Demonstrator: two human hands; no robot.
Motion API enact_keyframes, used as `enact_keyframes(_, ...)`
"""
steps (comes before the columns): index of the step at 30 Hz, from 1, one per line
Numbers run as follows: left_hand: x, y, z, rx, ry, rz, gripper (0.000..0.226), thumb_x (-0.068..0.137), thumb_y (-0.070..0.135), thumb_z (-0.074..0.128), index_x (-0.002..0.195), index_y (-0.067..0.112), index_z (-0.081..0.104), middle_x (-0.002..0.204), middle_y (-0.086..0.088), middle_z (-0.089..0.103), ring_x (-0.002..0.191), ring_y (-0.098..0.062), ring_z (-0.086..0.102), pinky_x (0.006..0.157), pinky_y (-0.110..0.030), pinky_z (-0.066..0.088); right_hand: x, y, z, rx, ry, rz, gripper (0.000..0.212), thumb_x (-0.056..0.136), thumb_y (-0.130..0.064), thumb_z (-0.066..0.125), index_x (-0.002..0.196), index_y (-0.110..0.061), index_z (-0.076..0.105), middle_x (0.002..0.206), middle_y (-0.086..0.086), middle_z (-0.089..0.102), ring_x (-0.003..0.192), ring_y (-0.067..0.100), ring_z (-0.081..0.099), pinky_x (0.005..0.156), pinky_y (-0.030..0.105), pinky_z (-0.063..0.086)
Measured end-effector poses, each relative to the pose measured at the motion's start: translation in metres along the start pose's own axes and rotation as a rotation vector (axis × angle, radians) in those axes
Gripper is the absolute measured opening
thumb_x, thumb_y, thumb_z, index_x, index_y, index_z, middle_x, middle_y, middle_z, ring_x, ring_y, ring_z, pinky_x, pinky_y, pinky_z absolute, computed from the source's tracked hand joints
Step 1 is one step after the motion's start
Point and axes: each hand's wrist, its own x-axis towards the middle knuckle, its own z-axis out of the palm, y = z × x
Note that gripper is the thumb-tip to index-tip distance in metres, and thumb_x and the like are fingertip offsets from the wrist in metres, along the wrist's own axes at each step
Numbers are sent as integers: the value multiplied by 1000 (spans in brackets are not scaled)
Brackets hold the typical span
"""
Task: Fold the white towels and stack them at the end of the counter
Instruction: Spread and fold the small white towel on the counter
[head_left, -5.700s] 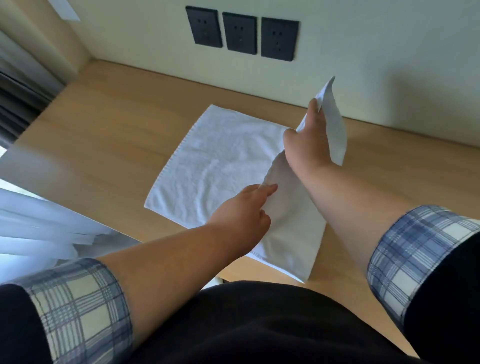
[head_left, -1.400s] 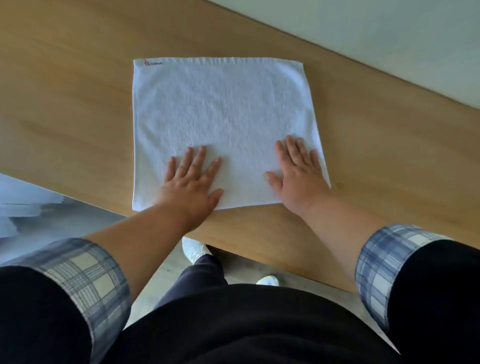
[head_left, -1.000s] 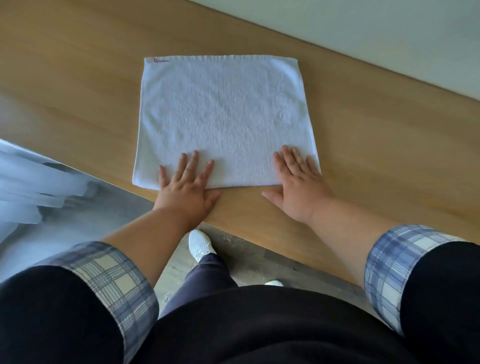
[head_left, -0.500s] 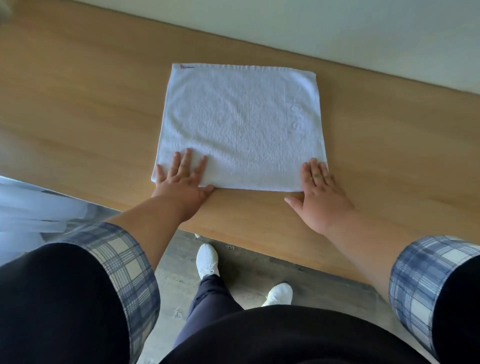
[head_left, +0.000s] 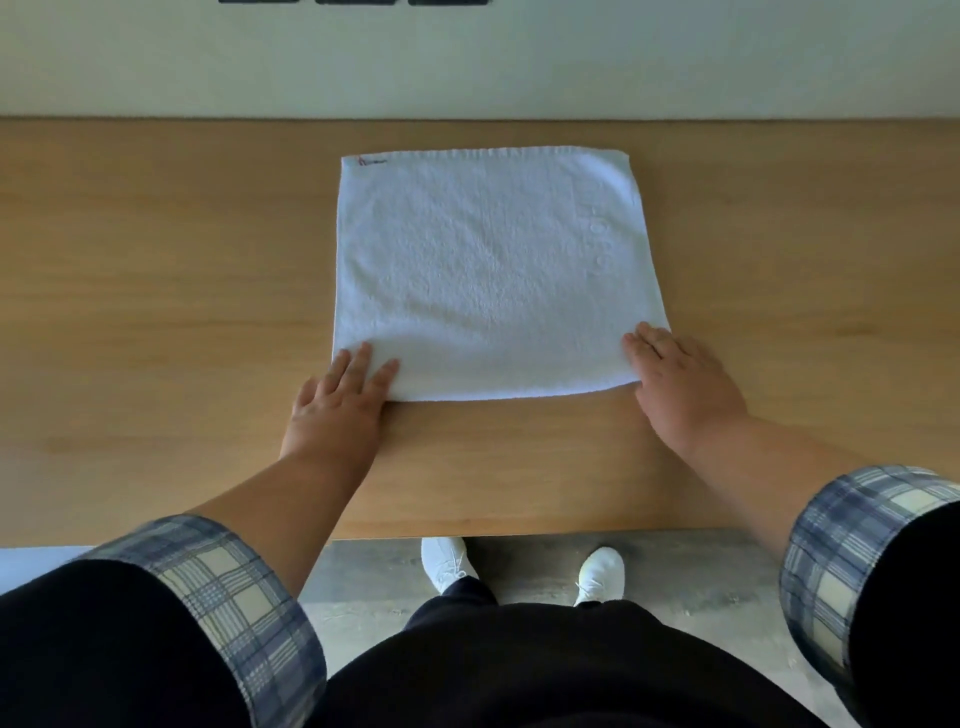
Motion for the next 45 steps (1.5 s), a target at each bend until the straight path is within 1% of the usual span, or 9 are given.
enact_keyframes(5, 6, -27, -16, -15, 115, 24, 45, 93, 4, 44, 133, 25, 48, 142, -1, 44, 129, -24, 39, 107, -39, 30, -7, -6, -18, 77, 9, 170, 26, 90, -7, 51, 114, -14, 57, 119, 8, 58, 110, 29, 47, 84, 38, 43)
enact_keyframes(11, 8, -41, -56, -10, 72, 40, 41, 89, 9, 46, 126, 26, 48, 122, 0, 53, 114, -24, 45, 93, -35, 36, -26, -14, -47, 231, 70, 252, 7, 86, -12, 50, 86, -16, 55, 82, 0, 52, 85, 24, 43, 66, 33, 35)
enact_keyframes(15, 21, -48, -87, -332, 204, -124, 15, 90, 28, 50, 99, 21, 60, 92, -1, 58, 87, -26, 50, 70, -35, 39, -21, -21, -65, 577, 276, 429, 19, 80, -8, 51, 65, -4, 41, 63, 5, 39, 60, 24, 33, 51, 33, 23)
enact_keyframes(19, 45, -50, -109, -673, 207, -308, 22, 94, 44, 47, 100, 24, 51, 79, 8, 52, 68, -19, 51, 56, -31, 37, -1, -26, -83, 832, 303, 529, 9, 85, -15, 52, 83, -7, 56, 75, 1, 52, 65, 21, 45, 54, 29, 33)
enact_keyframes(22, 65, -50, -112, -817, 221, -392, 29, 94, 54, 45, 103, 26, 48, 82, 4, 55, 68, -18, 53, 53, -30, 36, 17, -22, -87, 981, 301, 614, 15, 89, -27, 52, 95, -14, 57, 85, -1, 56, 74, 20, 50, 61, 31, 39)
enact_keyframes(30, 134, -34, -130, -997, 321, -426, 23, 95, 54, 45, 102, 32, 47, 85, 12, 55, 73, -7, 52, 55, -27, 34, 83, 0, -89, 1013, 429, 649, 21, 91, -38, 48, 102, -20, 54, 87, -6, 57, 77, 13, 54, 63, 29, 41)
enact_keyframes(34, 177, -29, -132, -951, 313, -463, 25, 94, 57, 46, 102, 33, 45, 83, 14, 52, 71, -5, 49, 61, -29, 35, 126, 17, -86, 971, 380, 672, 23, 95, -40, 46, 111, -24, 51, 86, -11, 55, 77, 13, 53, 64, 29, 38)
enact_keyframes(39, 227, -28, -125, -869, 257, -543, 26, 90, 61, 45, 101, 37, 43, 81, 10, 51, 67, -12, 49, 53, -27, 31, 184, 32, -83, 897, 358, 645, 33, 96, -42, 45, 125, -27, 52, 91, -8, 59, 81, 18, 55, 66, 27, 37)
enact_keyframes(45, 260, -30, -108, -739, 223, -562, 33, 94, 58, 42, 111, 30, 46, 84, 1, 52, 79, -30, 54, 71, -35, 41, 233, 44, -71, 841, 292, 627, 33, 96, -41, 45, 124, -26, 53, 93, -5, 58, 67, 10, 52, 54, 25, 35)
